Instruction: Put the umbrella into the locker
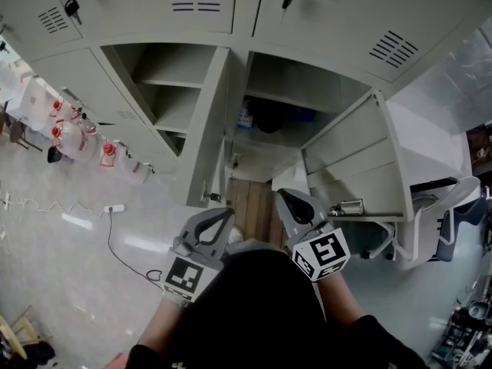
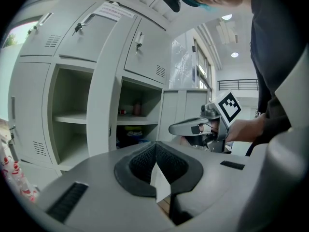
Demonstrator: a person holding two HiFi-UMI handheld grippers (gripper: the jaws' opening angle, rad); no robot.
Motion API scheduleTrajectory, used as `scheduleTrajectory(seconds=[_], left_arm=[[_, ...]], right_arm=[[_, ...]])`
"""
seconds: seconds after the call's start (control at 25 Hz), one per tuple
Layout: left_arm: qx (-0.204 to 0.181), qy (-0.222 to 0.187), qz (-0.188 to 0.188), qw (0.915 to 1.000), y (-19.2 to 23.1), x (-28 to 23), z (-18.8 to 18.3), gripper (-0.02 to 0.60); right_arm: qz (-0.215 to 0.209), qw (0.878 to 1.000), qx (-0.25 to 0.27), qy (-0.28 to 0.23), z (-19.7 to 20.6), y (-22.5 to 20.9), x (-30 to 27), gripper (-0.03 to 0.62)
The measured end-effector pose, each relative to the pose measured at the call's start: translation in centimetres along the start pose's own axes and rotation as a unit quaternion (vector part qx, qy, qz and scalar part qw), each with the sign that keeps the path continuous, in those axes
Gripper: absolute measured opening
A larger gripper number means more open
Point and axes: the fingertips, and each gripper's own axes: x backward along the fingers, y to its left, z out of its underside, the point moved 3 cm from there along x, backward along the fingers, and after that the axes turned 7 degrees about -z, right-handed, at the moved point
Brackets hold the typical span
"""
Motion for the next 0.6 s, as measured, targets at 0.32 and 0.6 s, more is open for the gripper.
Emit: scheduleTrajectory(seconds=[0.32, 0.6], left_arm=[[-0.028, -0.004, 0.01, 0.9996, 0.14, -0.18, 0.11, 0.012], [-0.018, -0.001, 0.004, 0.9998, 0.18, -0.39, -0.27, 0.012]], right_arm=[[-0.01, 1.0, -0.014, 0.0, 0.24, -0.21, -0.23, -0.003], [-0.014, 1.0, -0.011, 0.015, 0.67, -0.58, -0.47, -0.003]])
